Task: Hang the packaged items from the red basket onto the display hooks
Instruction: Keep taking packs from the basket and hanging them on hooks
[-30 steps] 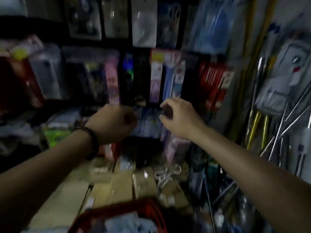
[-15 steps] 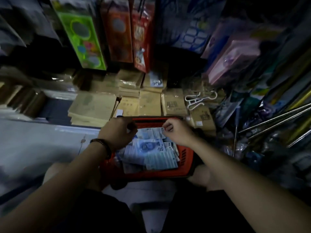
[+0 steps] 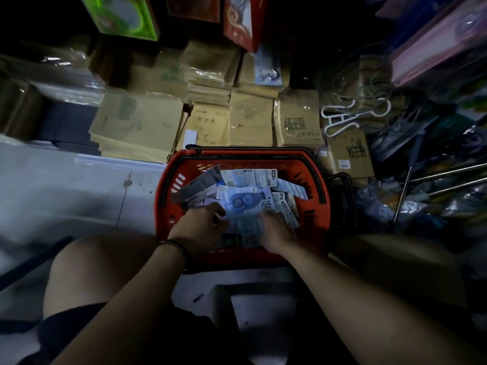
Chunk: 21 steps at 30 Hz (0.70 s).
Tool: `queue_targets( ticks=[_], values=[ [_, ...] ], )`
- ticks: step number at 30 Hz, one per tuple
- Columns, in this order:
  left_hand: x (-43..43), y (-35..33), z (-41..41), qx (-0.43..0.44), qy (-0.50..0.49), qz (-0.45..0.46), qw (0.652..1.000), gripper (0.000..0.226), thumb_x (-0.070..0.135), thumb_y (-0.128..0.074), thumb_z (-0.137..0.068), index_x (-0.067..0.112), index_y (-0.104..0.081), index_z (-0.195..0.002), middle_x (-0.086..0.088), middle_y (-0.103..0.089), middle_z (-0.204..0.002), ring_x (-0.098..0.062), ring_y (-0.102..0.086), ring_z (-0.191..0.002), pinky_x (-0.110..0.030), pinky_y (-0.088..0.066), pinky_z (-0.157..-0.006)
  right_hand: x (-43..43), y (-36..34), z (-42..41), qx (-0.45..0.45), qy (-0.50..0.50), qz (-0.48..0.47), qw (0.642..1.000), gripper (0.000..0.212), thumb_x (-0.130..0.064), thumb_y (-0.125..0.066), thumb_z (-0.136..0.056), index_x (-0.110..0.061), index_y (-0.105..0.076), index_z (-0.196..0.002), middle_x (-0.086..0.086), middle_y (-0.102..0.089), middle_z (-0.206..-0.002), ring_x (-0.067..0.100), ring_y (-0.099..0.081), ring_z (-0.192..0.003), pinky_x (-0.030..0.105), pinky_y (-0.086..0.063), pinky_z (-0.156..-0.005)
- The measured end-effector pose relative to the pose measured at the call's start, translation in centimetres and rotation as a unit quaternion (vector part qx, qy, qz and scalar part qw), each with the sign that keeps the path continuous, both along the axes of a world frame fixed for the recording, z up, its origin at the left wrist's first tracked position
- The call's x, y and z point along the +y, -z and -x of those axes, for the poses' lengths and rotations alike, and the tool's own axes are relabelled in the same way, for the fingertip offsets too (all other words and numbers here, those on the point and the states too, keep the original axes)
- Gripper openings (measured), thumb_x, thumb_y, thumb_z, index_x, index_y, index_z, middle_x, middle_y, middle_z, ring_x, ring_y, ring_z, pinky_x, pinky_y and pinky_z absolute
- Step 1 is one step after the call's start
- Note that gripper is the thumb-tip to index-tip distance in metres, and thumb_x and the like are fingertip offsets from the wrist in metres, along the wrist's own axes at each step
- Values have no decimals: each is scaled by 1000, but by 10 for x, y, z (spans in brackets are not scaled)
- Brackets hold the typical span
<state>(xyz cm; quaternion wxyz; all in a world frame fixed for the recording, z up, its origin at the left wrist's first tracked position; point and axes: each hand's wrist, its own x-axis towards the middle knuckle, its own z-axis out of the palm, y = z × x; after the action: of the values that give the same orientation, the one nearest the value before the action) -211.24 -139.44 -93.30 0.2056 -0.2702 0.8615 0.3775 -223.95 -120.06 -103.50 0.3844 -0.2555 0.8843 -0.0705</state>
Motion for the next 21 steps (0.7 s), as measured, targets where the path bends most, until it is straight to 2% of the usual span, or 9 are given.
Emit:
queue_targets(
  ticks=[4,6,8,11,15,17,19,21],
  values=[
    [1,13,-1,-35,30,1,999,20,36,-67,-99,27,-71,-116,0,-80,-113,-23,-75,-105,-38,-61,-91,-14,19,3,31,-97,-32,994,73,2,-65,-90,-15,-38,-156,6,-31,-168,37,-31,-150,48,-38,-119],
    [2,16,0,-55,46,-6,997,22,39,-67,-100,26,-72,-116,1,-78,-114,-20,-74,-103,-36,-61,-91,-14,27,2,43,-124,-53,990,77,4,-65,-88,-15,-36,-157,9,-33,-167,39,-29,-149,50,-34,-121],
    [3,18,0,-60,54,-9,997,22,42,-67,-100,26,-72,-114,2,-78,-113,-18,-74,-101,-36,-61,-91,-13,30,0,66,-123,-66,988,69,0,-65,-89,-17,-42,-152,10,-41,-159,39,-32,-145,51,-34,-119],
    [3,18,-2,-63,62,-27,996,22,44,-67,-100,27,-70,-114,2,-77,-114,-18,-73,-101,-39,-61,-94,-9,24,3,137,-102,-36,985,52,-9,-63,-90,-31,-57,-137,3,-48,-145,37,-37,-138,51,-35,-114],
    [2,19,-2,-82,47,-37,995,22,46,-65,-100,29,-69,-113,-2,-77,-116,-25,-73,-106,-41,-59,-95,7,6,8,109,-65,25,992,39,-8,-69,-86,-35,-75,-113,-2,-73,-119,29,-64,-115,40,-53,-100],
    [3,19,1,-85,32,-32,995,25,48,-63,-101,28,-67,-115,-5,-76,-118,-29,-72,-109,-41,-58,-95,19,0,10,117,-31,69,990,32,-9,-74,-83,-32,-78,-105,-4,-77,-109,24,-69,-104,37,-57,-91],
    [5,17,3,-87,8,-35,996,28,49,-58,-104,26,-66,-117,-7,-75,-118,-31,-72,-110,-40,-57,-95,28,-11,9,105,26,136,985,25,-6,-78,-81,-30,-76,-88,-6,-76,-97,20,-70,-93,33,-57,-82],
    [5,18,3,-78,-48,-64,994,35,55,-52,-106,24,-65,-117,-11,-76,-116,-33,-73,-108,-39,-57,-96,31,-25,8,84,80,209,971,33,-2,-82,-81,-32,-71,-77,-8,-73,-87,14,-70,-83,33,-57,-77]
  ],
)
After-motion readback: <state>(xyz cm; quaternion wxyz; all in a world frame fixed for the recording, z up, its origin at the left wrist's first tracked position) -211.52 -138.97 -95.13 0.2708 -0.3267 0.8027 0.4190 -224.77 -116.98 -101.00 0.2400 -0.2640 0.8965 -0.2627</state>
